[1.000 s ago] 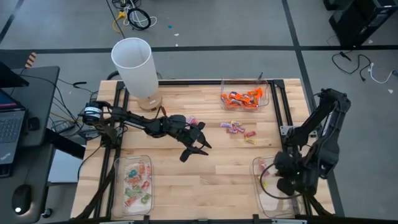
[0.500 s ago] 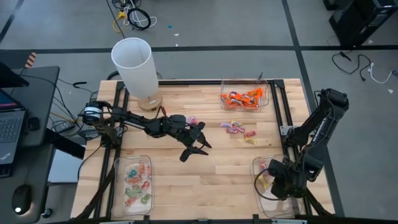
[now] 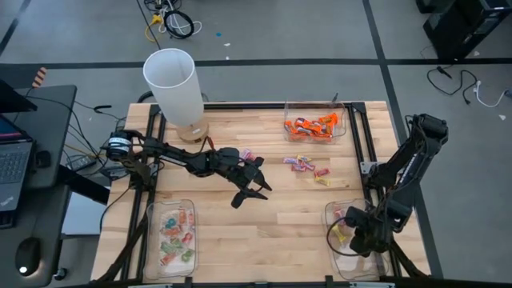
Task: Sort candy
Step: Put the yellow candy into the bottom right transparent bin, then put the pink candy into the bottom right transparent bin
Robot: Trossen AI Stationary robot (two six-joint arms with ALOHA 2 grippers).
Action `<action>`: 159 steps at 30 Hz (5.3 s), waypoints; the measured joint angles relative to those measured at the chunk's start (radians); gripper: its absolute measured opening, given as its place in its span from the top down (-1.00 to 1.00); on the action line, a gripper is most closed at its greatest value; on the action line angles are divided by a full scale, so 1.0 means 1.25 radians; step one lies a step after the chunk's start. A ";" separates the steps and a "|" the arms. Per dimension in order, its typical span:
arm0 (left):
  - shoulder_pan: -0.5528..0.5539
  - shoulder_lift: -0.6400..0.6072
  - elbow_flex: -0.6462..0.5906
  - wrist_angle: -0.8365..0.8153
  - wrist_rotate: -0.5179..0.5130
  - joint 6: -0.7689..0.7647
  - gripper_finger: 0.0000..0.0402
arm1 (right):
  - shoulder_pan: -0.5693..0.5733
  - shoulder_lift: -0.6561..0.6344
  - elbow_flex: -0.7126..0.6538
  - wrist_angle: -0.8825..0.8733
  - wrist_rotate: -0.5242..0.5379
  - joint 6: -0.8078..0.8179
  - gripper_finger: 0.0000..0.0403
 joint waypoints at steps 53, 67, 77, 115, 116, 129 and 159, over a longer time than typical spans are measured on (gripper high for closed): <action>0.003 0.001 0.000 -0.092 -0.333 -0.153 0.17 | -0.102 -0.012 0.229 -0.152 0.193 -0.153 0.39; 0.058 0.001 0.000 -0.423 -0.539 -0.315 0.17 | -0.225 -0.012 0.414 -0.212 0.327 -0.513 0.39; 0.098 0.001 0.118 -0.763 -0.705 -0.332 0.17 | -0.312 -0.012 0.434 -0.218 0.301 -0.653 0.39; 0.122 0.113 0.174 -0.806 -0.673 -0.370 0.16 | -0.326 -0.012 0.434 -0.228 0.322 -0.690 0.39; 0.119 0.113 0.180 -0.806 -0.669 -0.359 0.15 | -0.326 -0.012 0.434 -0.231 0.323 -0.689 0.39; 0.100 0.130 0.206 -0.775 -0.633 -0.348 -0.07 | -0.342 -0.012 0.434 -0.234 0.323 -0.691 0.39; 0.110 0.152 0.184 -0.747 -0.656 -0.355 0.33 | -0.347 -0.012 0.434 -0.232 0.323 -0.689 0.39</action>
